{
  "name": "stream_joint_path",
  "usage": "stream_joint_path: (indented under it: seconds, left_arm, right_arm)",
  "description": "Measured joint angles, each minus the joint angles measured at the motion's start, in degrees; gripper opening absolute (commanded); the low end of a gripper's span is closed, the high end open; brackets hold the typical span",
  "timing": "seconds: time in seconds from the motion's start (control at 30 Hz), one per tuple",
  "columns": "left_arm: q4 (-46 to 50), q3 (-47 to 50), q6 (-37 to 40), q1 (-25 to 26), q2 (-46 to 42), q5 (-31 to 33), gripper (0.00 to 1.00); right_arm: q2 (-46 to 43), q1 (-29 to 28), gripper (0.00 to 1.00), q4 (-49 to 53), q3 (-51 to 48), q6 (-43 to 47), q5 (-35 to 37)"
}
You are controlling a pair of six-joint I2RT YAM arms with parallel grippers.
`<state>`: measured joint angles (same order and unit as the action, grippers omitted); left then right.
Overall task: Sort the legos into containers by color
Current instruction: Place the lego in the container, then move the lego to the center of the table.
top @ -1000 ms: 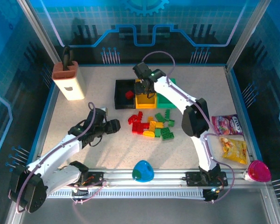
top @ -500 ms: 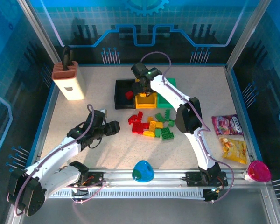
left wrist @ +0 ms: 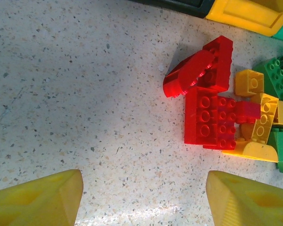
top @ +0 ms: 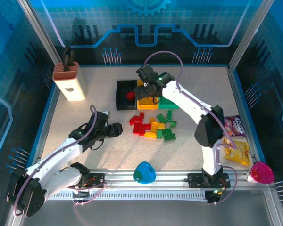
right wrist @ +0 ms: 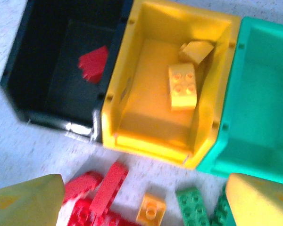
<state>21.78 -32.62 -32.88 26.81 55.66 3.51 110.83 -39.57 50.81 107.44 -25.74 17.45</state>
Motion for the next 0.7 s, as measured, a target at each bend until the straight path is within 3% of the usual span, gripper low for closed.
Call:
stream_joint_path:
  seconds: [0.33,0.7]
  left_arm:
    - [-2.91,-4.7,1.38,2.49,12.07,-1.53,0.66]
    - [-4.83,-17.94,7.72,2.99,29.24,-1.81,0.59]
  right_arm:
    - [-20.61,-1.9,0.82,-12.92,-35.06,-0.87,-4.66]
    - [-35.95,-1.25,0.81,-18.97,-55.56,-6.32,-6.01]
